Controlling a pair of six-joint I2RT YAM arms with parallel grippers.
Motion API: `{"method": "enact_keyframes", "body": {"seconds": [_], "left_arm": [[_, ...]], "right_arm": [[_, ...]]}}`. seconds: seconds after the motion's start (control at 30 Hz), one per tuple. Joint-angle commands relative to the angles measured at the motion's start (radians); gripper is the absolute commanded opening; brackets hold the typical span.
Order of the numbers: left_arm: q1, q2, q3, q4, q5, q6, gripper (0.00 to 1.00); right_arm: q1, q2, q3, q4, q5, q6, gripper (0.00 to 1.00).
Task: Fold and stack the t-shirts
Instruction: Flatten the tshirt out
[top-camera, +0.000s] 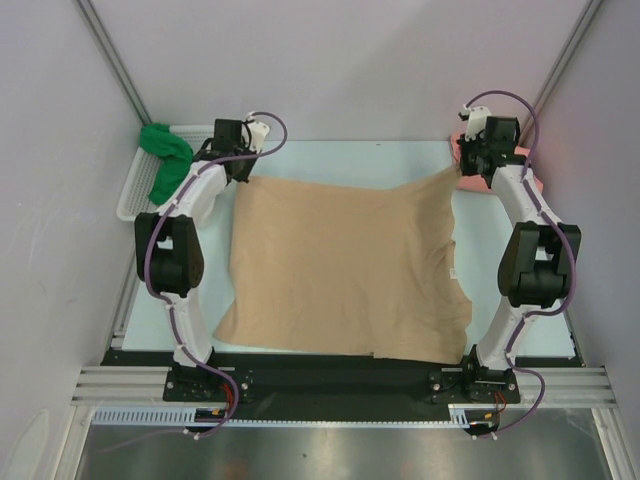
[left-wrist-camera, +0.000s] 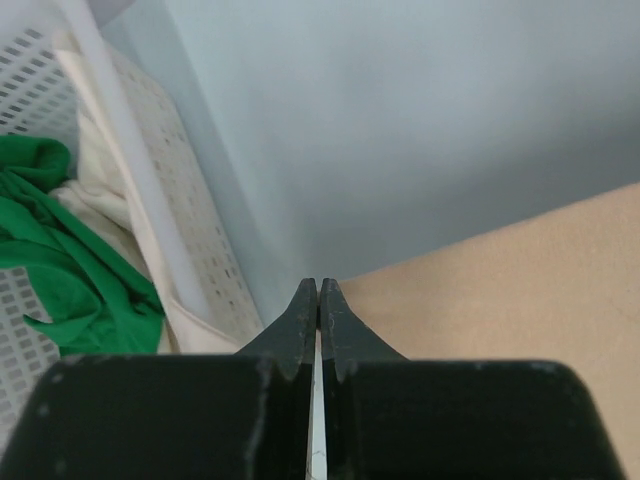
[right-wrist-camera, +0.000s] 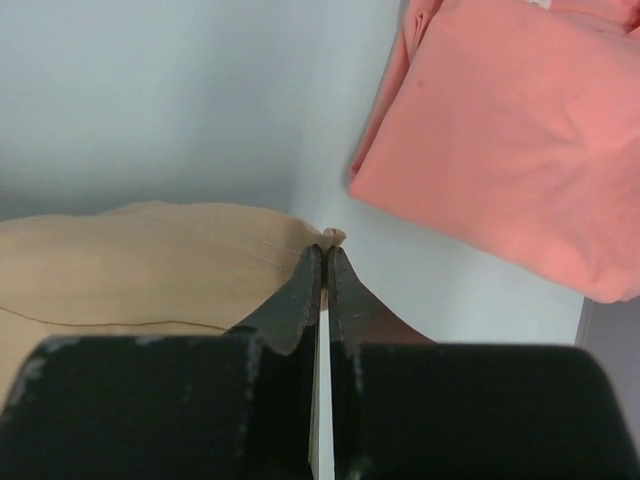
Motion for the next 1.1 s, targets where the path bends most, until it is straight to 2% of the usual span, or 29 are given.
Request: {"method": "enact_keyframes", "body": {"seconds": [0.0,0.07,0.23,0.3,0.47,0.67,0.83,1.07], "left_arm": [[0.021,0.025,0.076,0.032,0.032,-0.034,0.0],[0.027,0.045,0.085,0.025,0.072,-0.034,0.0],[0.027,0.071,0.097,-0.009,0.063,-0.032,0.0],[0.024,0.077,0.12,-0.024,0.051,-0.049,0.0],[0.009,0.083,0.105,-0.018,0.008,0.015,0.0],[0.012,0.112,0.09,0.024,-0.041,0.028,0.0],[0.03,0.197,0.217,0.038,-0.091,-0.001,0.0],[0.047,0.347,0.436,0.018,-0.132,-0.012,0.0]], "right_arm": [[0.015,-0.007,0.039,0.046,0.045,-0.058,0.0],[0.025,-0.01,0.032,0.043,0.058,-0.081,0.0],[0.034,0.03,0.042,0.076,0.065,-0.061,0.0],[0.031,0.064,0.107,0.078,0.068,-0.037,0.0],[0.026,0.224,0.277,0.064,0.041,0.003,0.0],[0.068,0.337,0.403,0.064,0.07,-0.046,0.0],[0.101,0.418,0.461,0.108,0.131,-0.055,0.0],[0.1,0.614,0.772,0.03,0.214,-0.032,0.0]]}}
